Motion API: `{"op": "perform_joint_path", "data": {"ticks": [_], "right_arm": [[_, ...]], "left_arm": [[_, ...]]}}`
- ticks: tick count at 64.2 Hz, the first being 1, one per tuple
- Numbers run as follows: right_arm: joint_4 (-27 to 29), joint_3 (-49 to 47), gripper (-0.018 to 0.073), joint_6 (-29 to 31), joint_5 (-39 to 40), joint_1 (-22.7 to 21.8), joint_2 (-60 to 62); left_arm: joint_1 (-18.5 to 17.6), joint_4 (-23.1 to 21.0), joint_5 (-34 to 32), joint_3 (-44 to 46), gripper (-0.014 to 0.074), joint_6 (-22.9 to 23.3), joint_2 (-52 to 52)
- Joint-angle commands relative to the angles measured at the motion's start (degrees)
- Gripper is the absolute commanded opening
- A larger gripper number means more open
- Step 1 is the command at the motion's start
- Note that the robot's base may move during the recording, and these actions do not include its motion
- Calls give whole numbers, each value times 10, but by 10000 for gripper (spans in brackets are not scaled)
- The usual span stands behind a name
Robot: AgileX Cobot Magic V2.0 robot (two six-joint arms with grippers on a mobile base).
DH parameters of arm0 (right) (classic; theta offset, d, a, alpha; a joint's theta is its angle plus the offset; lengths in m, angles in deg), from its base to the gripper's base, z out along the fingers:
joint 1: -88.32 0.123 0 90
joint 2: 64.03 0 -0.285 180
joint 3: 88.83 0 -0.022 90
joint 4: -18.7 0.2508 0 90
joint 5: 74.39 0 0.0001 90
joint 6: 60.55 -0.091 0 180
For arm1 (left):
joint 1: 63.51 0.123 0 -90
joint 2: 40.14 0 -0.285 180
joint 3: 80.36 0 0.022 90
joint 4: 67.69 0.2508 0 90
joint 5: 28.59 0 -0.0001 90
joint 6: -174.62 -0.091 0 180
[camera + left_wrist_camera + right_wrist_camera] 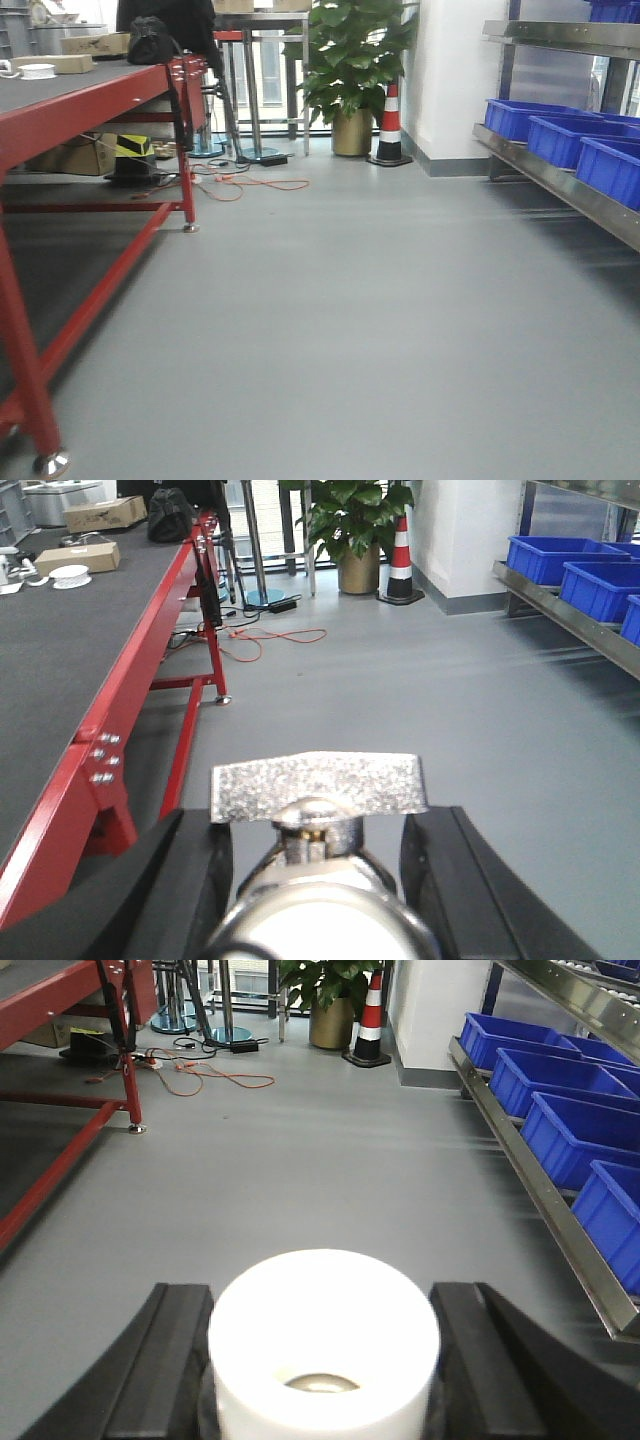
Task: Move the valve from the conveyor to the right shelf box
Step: 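Drive the base to the shelf of blue bins holding both valves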
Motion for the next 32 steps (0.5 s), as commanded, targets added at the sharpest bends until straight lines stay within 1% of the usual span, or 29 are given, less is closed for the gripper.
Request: {"op": "perform_joint_path", "data": {"ticks": [1,32], "right_arm": [[-3,-10,-153,1,48,-1,6],[-3,-10,-153,1,48,-1,6]], "left_arm": [[-3,-4,-34,3,-111,2,-5],[-3,-4,-34,3,-111,2,-5]]}}
